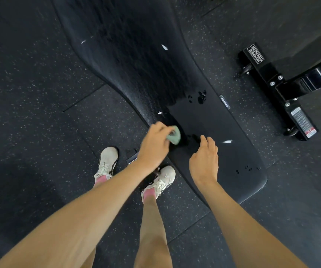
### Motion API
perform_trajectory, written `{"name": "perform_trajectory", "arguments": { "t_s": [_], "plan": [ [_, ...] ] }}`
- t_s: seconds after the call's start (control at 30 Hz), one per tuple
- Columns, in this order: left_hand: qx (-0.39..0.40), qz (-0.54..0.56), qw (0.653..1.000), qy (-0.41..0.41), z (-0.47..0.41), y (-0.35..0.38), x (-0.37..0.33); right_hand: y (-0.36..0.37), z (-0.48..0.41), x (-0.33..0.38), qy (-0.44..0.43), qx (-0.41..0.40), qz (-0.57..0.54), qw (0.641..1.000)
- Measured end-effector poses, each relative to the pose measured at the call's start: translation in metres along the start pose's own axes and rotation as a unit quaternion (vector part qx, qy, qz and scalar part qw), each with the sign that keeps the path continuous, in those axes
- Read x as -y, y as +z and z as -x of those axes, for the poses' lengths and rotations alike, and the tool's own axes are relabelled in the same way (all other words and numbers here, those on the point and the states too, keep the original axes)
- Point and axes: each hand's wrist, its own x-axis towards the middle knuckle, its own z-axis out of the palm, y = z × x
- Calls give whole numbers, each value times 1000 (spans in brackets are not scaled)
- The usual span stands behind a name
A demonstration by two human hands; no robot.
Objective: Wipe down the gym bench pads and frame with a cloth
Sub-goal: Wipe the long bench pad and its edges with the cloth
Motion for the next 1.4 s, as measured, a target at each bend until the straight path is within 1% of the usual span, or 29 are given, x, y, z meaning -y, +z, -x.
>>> {"name": "perform_trajectory", "arguments": {
  "t_s": [0.07,0.1,0.17,0.27,0.4,0.47,0.53,0.57,0.63,0.7,0.77,0.83,0.9,0.97,1.03,1.07,1.17,1.27,1.3,1.33,1.4],
  "plan": [
    [-73,-13,995,-67,-8,-10,11,0,1,-2,4,2,-12,1000],
    [-90,-24,992,-87,-9,-11,14,0,2,-3,5,4,-17,1000],
    [-91,-50,991,-81,-6,-3,9,1,2,-5,6,7,-26,1000],
    [-51,-56,997,-36,14,23,-7,2,4,-8,6,10,-27,1000],
    [26,-49,998,-4,41,46,-23,-1,6,-13,10,6,-35,999],
    [65,-21,998,-2,41,46,-22,-3,6,-15,9,2,-39,999],
    [76,3,997,7,32,32,-18,-5,3,-17,5,-3,-36,999],
    [62,-1,998,9,23,21,-15,-5,2,-17,4,-8,-36,999],
    [-9,-16,1000,-4,-5,-2,-7,-6,-3,-18,3,-18,-37,999],
    [-88,-40,994,-53,-39,-21,-3,-6,-7,-17,6,-23,-43,999],
    [-124,-66,984,-107,-67,-27,-4,-6,-10,-17,5,-27,-50,998],
    [-136,-82,979,-130,-77,-18,-9,-5,-11,-17,1,-31,-53,998],
    [-127,-82,981,-123,-70,-3,-15,-4,-10,-18,2,-25,-54,998],
    [-90,-83,990,-67,-51,13,-23,-3,-9,-20,4,-17,-54,998],
    [-34,-78,996,-6,-28,30,-33,-4,-10,-21,6,-18,-53,998],
    [-9,-74,997,12,-17,39,-37,-5,-11,-22,9,-19,-55,998],
    [57,-52,997,30,1,51,-42,-10,-11,-26,17,-27,-63,997],
    [111,-15,993,36,-11,38,-36,-14,-13,-29,19,-31,-61,997],
    [106,-3,994,31,-18,29,-34,-15,-14,-30,19,-32,-60,998],
    [81,3,997,19,-26,20,-32,-16,-16,-30,18,-32,-57,998],
    [-7,-1,1000,-26,-51,4,-27,-18,-18,-30,17,-35,-54,998]
  ]
}}
